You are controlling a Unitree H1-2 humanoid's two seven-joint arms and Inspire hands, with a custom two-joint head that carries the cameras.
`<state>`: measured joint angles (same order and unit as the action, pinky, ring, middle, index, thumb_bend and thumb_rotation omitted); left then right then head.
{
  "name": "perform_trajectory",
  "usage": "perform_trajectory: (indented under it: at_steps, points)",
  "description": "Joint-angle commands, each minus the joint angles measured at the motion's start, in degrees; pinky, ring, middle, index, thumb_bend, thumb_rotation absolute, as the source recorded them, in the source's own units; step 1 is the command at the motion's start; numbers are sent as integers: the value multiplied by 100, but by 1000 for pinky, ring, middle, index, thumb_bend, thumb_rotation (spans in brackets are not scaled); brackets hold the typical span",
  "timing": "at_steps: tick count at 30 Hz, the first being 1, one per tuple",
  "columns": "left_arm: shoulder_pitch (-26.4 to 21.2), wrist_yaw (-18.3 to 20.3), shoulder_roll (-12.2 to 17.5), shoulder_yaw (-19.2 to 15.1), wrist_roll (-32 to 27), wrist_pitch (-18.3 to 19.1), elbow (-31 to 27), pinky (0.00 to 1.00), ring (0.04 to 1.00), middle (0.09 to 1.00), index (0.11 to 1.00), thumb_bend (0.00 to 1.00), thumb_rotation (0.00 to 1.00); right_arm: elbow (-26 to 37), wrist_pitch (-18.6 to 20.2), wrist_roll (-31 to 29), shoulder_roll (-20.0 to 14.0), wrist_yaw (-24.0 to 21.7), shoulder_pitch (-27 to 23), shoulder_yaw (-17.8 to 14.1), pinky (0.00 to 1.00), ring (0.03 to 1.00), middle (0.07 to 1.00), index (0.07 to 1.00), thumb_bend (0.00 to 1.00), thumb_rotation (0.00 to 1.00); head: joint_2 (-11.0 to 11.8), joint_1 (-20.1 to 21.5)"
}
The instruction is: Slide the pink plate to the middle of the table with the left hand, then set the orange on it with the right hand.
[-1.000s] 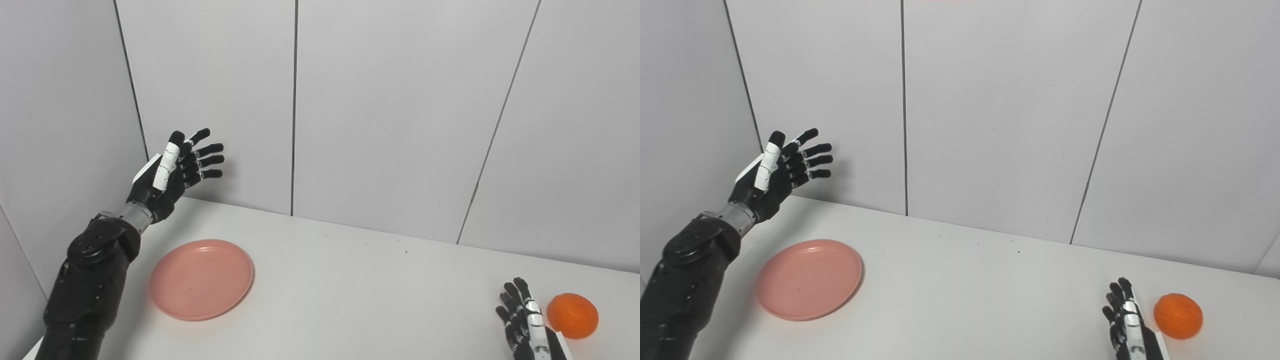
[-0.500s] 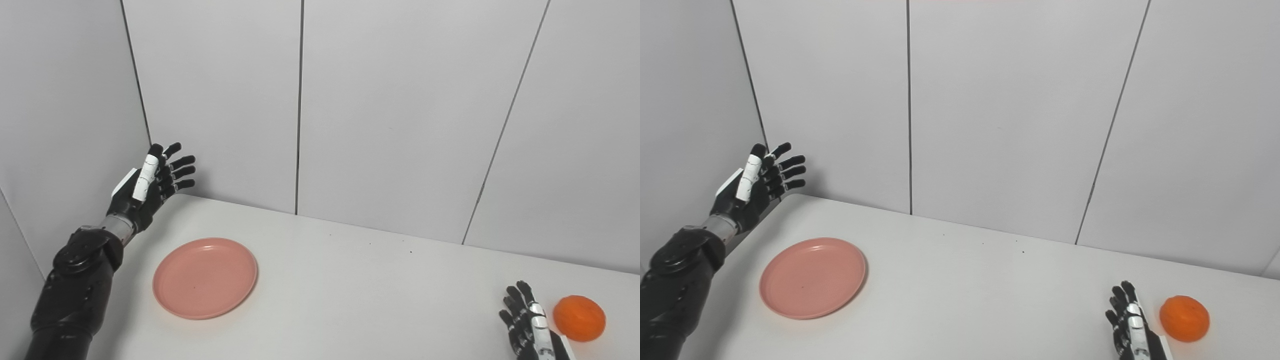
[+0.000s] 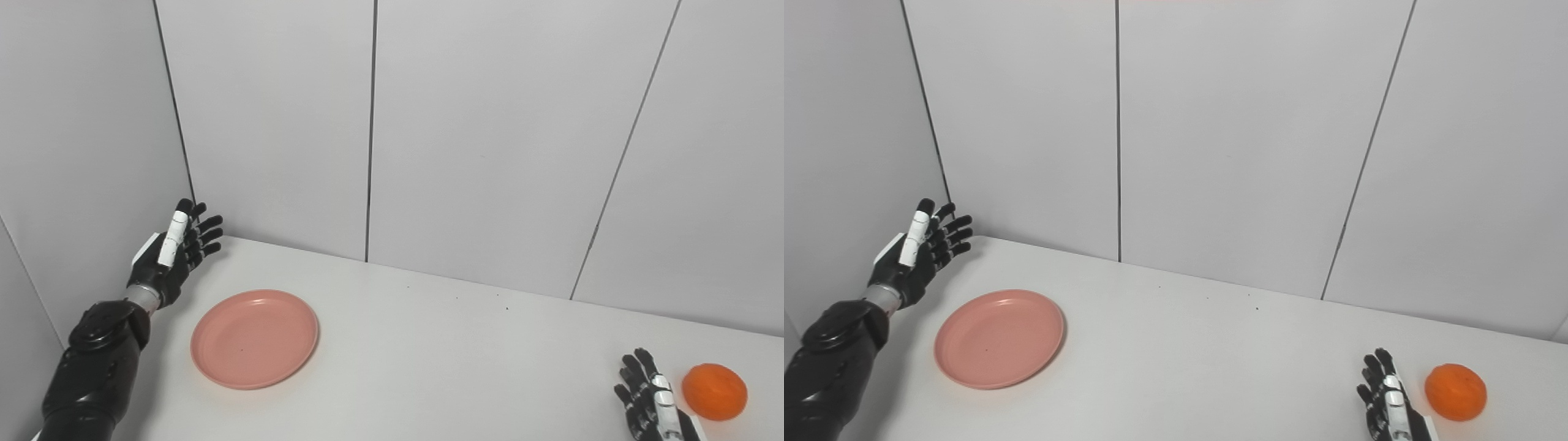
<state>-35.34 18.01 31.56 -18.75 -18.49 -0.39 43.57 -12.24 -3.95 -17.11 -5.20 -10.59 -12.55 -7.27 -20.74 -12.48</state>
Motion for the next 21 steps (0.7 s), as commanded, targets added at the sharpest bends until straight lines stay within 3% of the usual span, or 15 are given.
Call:
perform_trajectory:
  at_steps: [1, 9, 14, 17, 21]
  points:
    - [-271, -8, 93, -34, -40, -284, -112, 919, 926, 906, 984, 1000, 895, -210, 114, -86, 69, -45, 380, -8, 1000, 1000, 966, 968, 620, 898, -8, 2]
    - [-263, 34, 22, -15, -30, -538, 221, 830, 891, 887, 972, 1000, 907, -198, 152, -167, -3, -150, 367, -13, 1000, 1000, 984, 986, 604, 924, -65, -14]
    - [-275, 187, 40, -5, -57, -786, 592, 857, 896, 877, 952, 1000, 878, -149, 163, -164, 13, -92, 386, -18, 1000, 1000, 975, 977, 597, 923, -93, -15]
    - [-264, 268, 0, -43, -136, -783, 734, 780, 880, 870, 950, 1000, 870, -152, 176, -179, 19, -85, 380, -21, 1000, 1000, 970, 975, 595, 916, -122, -22]
    - [-216, 309, -21, 22, -79, -743, 788, 821, 880, 870, 942, 1000, 881, -114, 198, -161, 7, -74, 381, -11, 1000, 997, 967, 973, 602, 912, -127, -20]
